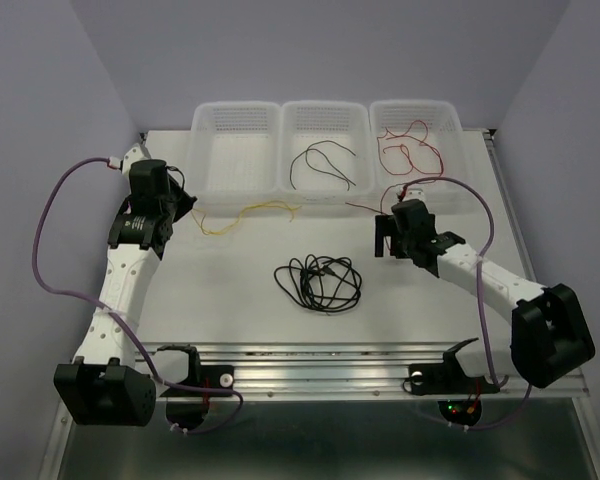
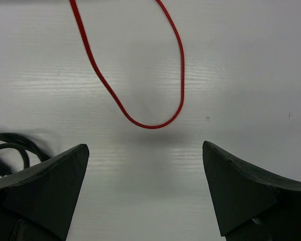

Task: Untangle the cables

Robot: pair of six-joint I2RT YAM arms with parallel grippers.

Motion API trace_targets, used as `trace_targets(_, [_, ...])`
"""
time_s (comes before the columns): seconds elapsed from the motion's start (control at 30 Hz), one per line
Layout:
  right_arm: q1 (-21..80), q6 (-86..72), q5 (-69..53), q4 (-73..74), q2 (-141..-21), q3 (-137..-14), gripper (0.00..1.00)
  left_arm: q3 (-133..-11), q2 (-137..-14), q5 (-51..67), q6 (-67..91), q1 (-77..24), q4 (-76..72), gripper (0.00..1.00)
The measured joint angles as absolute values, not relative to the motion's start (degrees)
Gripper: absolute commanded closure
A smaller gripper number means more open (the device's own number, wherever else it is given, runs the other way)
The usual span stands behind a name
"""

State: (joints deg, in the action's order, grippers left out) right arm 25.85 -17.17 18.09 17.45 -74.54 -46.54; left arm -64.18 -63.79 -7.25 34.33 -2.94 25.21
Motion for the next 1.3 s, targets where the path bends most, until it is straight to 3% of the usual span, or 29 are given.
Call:
trace_targets(0.13, [25.5, -16.0, 19.4, 14.2, -79.4, -45.5, 0.00, -64.2, -63.8, -6.7, 34.3, -3.0, 25.1, 1.00])
trace_targets(0.23, [25.5, -15.0, 19.8, 9.8, -84.5, -45.5, 0.07, -64.2, -63.8, -6.5, 34.3, -3.0, 25.1, 1.00])
trace_targets(0.3, [25.5, -14.5, 20.5, 7.7, -87.8, -45.5, 0.36, -64.2, -63.8, -6.5, 34.3, -3.0, 25.1, 1.00])
trace_targets(0.33, [25.5, -14.6, 21.0, 6.7, -89.4, -45.6, 0.57, -64.2, -63.8, -6.5, 34.3, -3.0, 25.1, 1.00])
trace_targets(0.37, [25.5, -14.5, 21.8, 6.0, -91.0, -45.7, 0.91, -64.2, -63.8, -6.5, 34.3, -3.0, 25.1, 1.00])
trace_targets(0.4, [25.5, -14.4, 22.3, 5.3, -92.2, -46.0, 0.99, -64.2, -63.8, -6.5, 34.2, -3.0, 25.1, 1.00])
trace_targets(0.67, [25.5, -15.1, 22.9, 7.4, -85.3, -50.4, 0.99, -64.2, -63.5, -6.5, 33.9, -3.2, 25.1, 1.00])
trace_targets(0.87, [24.6, -12.8, 21.2, 8.2, -80.4, -64.4, 0.99, -64.2, -63.5, -6.2, 33.8, -3.3, 25.1, 1.00])
trace_targets(1.03, [17.0, -10.1, 19.9, 7.4, -86.9, -81.8, 0.99, -64.2, -63.3, -6.2, 33.5, -3.3, 25.1, 1.00])
trace_targets(1.3, [4.5, -9.1, 16.4, 4.6, -107.4, -105.6, 0.99, -64.2, -62.1, -6.2, 33.3, -3.3, 24.7, 1.00])
